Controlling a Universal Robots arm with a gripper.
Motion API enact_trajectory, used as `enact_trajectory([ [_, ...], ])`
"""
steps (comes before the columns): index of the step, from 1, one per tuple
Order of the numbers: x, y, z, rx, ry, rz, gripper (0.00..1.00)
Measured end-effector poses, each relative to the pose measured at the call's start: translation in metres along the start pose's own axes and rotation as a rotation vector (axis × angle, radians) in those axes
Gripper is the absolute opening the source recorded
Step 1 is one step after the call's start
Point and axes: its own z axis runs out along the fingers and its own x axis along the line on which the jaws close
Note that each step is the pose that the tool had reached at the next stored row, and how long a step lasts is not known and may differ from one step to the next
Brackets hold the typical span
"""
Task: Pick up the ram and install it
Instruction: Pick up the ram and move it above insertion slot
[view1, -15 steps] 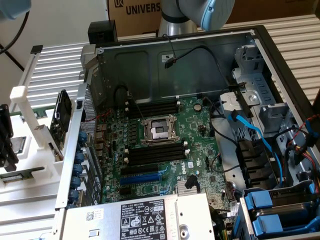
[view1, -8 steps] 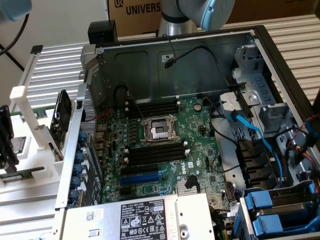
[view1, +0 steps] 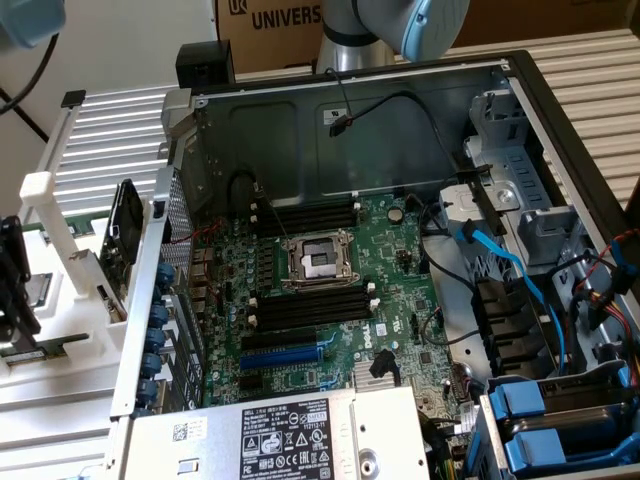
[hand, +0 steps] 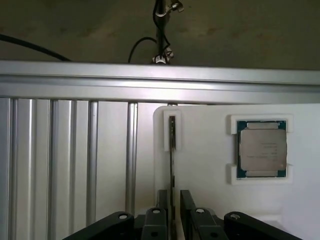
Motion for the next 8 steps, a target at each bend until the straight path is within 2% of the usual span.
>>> enact_trajectory([
  [8, 0.0001, 0.0003, 0.0085, 0.0103, 0.0001, 0.0, 0.25],
])
